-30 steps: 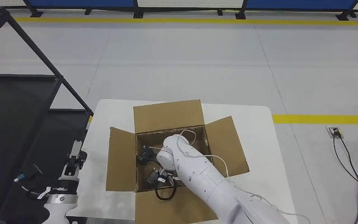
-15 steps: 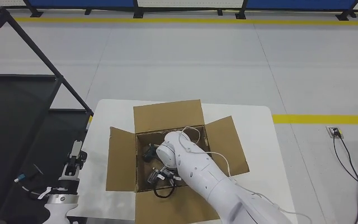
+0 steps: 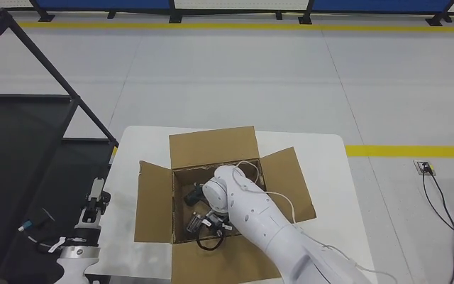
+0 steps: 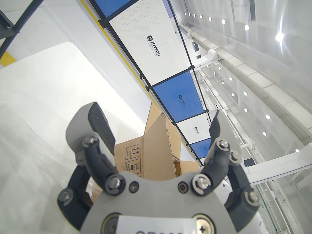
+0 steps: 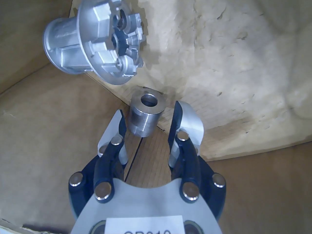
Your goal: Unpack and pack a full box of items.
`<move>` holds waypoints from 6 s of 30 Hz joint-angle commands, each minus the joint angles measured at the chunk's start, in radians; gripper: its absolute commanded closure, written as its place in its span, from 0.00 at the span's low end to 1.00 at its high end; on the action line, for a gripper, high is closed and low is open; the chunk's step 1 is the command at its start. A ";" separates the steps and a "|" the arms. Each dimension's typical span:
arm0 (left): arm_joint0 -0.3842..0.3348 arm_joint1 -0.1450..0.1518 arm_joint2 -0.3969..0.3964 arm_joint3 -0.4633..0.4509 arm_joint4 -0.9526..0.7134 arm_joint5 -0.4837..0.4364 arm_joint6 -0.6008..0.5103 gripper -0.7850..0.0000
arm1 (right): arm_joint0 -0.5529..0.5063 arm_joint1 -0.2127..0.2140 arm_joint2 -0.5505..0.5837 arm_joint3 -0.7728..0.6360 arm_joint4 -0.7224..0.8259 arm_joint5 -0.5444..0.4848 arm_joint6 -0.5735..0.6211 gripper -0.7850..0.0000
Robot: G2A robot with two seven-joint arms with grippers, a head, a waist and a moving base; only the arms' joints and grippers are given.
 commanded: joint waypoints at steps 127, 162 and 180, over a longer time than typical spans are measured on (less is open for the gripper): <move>0.019 -0.021 0.237 -0.191 0.301 0.110 0.081 0.00 | -0.858 0.484 1.325 -1.108 -0.195 -0.183 -0.811 1.00; -0.007 -0.029 0.311 -0.221 0.385 0.185 0.068 0.00 | -0.819 0.639 1.238 -0.614 -0.862 -0.640 -1.412 1.00; -0.030 -0.031 0.300 -0.211 0.367 0.189 0.057 0.00 | -0.810 0.668 1.187 -0.624 -0.806 -0.620 -1.345 0.00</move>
